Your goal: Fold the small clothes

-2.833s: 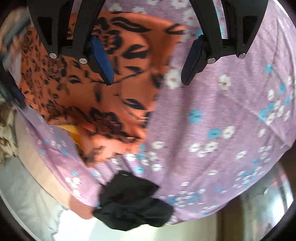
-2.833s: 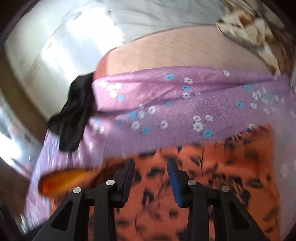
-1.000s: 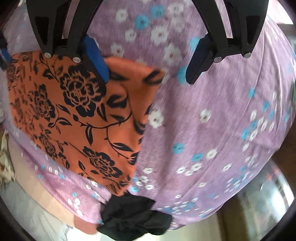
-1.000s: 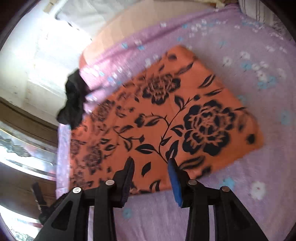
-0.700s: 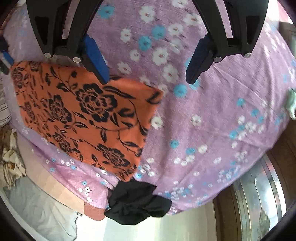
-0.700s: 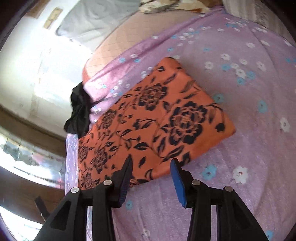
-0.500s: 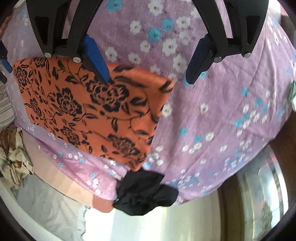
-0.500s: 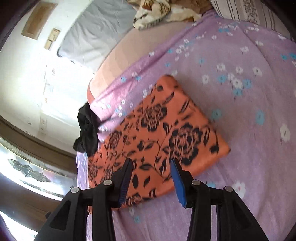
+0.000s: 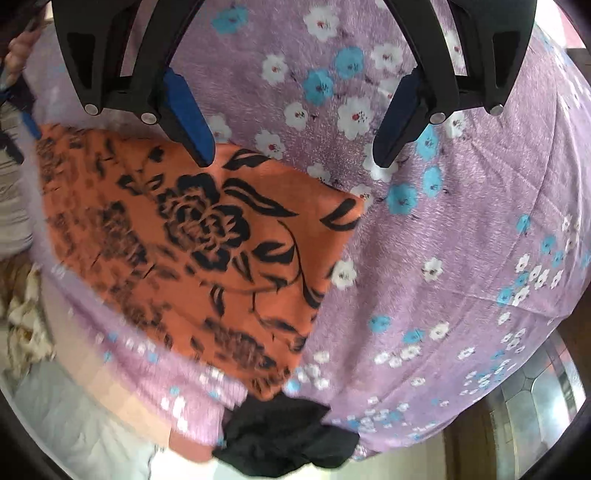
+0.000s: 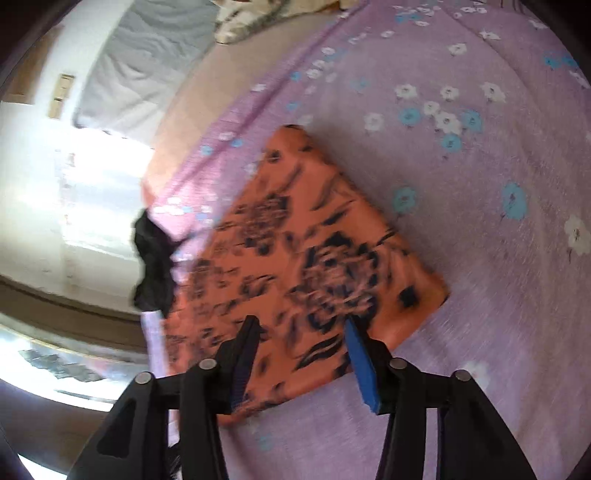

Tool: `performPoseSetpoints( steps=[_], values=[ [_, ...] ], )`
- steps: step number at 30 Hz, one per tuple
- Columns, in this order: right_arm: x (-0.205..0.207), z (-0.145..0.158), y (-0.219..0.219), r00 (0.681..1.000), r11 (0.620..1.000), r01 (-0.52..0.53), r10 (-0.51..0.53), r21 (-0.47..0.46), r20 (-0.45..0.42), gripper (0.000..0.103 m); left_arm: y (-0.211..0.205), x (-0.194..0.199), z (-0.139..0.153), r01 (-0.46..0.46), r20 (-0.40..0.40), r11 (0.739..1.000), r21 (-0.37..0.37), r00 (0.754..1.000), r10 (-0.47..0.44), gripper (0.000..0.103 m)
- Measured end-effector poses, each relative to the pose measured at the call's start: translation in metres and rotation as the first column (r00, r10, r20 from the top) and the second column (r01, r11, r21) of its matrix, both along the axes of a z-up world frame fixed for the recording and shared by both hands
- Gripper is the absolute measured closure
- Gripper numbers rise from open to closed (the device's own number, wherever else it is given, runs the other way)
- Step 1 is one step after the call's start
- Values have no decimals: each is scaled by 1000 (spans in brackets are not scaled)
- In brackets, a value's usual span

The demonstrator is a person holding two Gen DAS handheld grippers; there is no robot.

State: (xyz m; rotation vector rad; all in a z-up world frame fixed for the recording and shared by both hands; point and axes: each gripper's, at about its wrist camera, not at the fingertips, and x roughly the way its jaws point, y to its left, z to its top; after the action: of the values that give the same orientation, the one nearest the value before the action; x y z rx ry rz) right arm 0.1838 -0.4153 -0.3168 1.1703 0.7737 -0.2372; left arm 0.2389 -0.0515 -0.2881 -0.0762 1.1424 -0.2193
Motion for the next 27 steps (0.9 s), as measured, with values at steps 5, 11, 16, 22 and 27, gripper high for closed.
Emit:
performPoseSetpoints(
  steps=[5, 11, 16, 22, 27],
  values=[
    [-11, 7, 24, 996, 994, -69, 64, 83, 54, 40, 11, -14, 11, 39, -28, 981, -192, 999, -45, 15],
    [-7, -14, 46, 996, 980, -88, 91, 177, -10, 39, 7, -6, -26, -45, -285, 834, -549, 949, -137, 15],
    [0, -29, 46, 996, 979, -54, 66, 194, -56, 39, 19, 4, -38, -205, -336, 761, -615, 942, -17, 15],
    [13, -48, 35, 996, 972, 9, 10, 234, -83, 38, 16, 27, -39, -262, -298, 726, -636, 951, 82, 15],
    [18, -55, 19, 994, 964, 103, -95, 246, -46, 38, 15, 37, -42, -298, -280, 715, -632, 949, 147, 16]
  ],
)
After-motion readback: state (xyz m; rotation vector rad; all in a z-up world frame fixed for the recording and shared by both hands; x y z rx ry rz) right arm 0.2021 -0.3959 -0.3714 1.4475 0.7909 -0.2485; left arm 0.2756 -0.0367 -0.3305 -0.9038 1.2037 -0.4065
